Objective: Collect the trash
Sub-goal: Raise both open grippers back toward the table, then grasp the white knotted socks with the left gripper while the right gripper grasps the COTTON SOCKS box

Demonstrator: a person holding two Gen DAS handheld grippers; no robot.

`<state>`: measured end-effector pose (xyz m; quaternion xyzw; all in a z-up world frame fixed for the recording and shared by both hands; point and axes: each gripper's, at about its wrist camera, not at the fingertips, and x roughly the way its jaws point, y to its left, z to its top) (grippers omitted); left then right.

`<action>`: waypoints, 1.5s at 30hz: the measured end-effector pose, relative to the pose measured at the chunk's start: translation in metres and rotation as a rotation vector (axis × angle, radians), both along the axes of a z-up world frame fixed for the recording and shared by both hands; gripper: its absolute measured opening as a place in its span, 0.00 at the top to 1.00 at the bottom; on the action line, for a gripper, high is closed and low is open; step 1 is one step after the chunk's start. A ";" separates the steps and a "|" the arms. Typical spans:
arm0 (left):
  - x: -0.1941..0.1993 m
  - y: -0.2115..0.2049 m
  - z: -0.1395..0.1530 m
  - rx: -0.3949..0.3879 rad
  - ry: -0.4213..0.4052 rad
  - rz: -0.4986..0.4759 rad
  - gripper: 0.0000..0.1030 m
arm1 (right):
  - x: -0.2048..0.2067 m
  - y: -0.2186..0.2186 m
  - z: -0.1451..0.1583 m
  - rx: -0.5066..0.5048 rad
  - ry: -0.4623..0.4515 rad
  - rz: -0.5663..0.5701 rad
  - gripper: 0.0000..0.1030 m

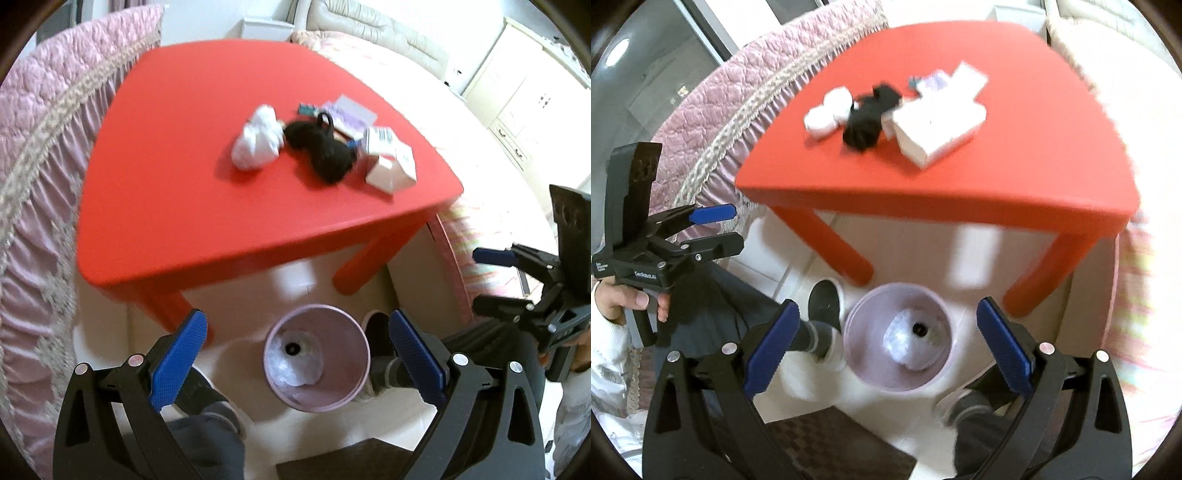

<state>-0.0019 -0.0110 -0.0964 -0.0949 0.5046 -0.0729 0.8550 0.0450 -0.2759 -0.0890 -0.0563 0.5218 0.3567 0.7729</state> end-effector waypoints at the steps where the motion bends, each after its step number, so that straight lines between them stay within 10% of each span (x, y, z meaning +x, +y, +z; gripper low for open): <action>1: 0.003 0.003 0.006 0.008 -0.009 0.001 0.08 | 0.003 0.000 0.005 -0.002 -0.013 0.005 0.08; 16: 0.056 0.021 0.054 0.093 -0.062 -0.072 0.08 | 0.065 0.032 0.059 -0.090 -0.137 0.190 0.08; 45: 0.148 0.021 -0.003 0.132 0.098 -0.195 0.08 | 0.123 0.089 -0.002 -0.293 -0.087 0.404 0.08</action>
